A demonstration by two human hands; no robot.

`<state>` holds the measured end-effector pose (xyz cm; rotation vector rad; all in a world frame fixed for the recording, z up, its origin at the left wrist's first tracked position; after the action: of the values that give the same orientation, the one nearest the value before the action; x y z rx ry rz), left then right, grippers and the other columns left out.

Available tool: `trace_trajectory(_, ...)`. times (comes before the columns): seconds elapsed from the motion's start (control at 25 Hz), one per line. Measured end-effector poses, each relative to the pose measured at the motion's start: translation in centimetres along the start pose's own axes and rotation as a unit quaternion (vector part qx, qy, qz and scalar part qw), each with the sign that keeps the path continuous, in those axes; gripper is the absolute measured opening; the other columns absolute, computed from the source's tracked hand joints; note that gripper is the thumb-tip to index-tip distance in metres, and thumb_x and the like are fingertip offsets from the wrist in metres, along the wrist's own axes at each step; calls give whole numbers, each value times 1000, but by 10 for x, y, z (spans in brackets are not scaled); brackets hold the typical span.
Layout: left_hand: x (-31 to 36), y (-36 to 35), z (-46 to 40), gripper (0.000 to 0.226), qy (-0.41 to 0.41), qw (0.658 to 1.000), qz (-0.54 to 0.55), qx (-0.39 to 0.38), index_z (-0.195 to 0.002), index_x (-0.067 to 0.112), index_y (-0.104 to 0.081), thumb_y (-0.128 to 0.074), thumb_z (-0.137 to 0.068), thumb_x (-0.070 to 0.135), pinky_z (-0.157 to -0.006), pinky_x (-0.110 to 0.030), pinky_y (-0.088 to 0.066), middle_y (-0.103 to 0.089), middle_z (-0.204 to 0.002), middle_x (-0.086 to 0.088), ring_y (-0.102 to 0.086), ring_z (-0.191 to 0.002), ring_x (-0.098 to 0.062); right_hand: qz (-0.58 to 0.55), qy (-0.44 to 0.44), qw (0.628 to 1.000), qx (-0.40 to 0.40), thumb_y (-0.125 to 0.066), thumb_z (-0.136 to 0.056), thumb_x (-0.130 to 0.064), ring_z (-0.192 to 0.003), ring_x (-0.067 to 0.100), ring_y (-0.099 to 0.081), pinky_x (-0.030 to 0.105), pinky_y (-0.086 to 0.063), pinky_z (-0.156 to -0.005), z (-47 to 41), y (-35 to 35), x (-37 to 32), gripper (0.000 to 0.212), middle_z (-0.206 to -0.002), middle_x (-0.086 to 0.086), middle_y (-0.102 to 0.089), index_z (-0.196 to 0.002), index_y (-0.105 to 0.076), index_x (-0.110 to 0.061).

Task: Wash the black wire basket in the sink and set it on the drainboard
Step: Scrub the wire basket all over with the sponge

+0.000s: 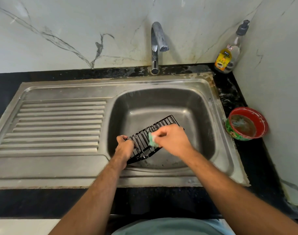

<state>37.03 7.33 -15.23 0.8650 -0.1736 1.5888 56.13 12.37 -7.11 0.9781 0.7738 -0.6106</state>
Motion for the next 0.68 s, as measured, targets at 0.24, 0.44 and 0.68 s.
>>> trace_trajectory(0.24, -6, -2, -9, 53, 23, 1000, 9, -4, -120, 31, -37, -48, -69, 21, -94, -51, -54, -63, -103, -8, -62, -102, -32, -21, -18, 1000, 7, -80, -81, -12, -73, -5, -66, 20, -57, -80, -5, -17, 2, 17, -85, -13, -75, -75, -74, -27)
trace_trajectory(0.44, -1, -1, -3, 42, -1, 1000, -2, -4, -123, 28, -35, -47, -86, 13, -83, -44, -50, -64, -97, -7, -60, -85, -20, -36, -35, 999, 15, -78, -83, -11, -80, -5, -66, 20, -57, -80, -2, -16, 10, 17, -88, -16, -72, -77, -72, -26)
trace_trajectory(0.68, -2, 0, -6, 41, -12, 1000, -13, 4, -124, 25, -37, -46, -87, 11, -77, -37, -46, -65, -96, -8, -61, -80, -17, -52, -21, 998, 37, -77, -84, -17, -74, -8, -65, 9, -51, -72, -7, -19, 3, 10, -83, -15, -72, -85, -72, -25)
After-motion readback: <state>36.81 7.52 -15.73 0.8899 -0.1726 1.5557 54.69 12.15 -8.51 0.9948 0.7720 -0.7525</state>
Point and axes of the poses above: each hand's wrist, its own z-axis away from the middle knuckle, its own y-axis out of the back of the hand, x = y × z, the point moved 5 cm from there along -z, towards the middle knuckle
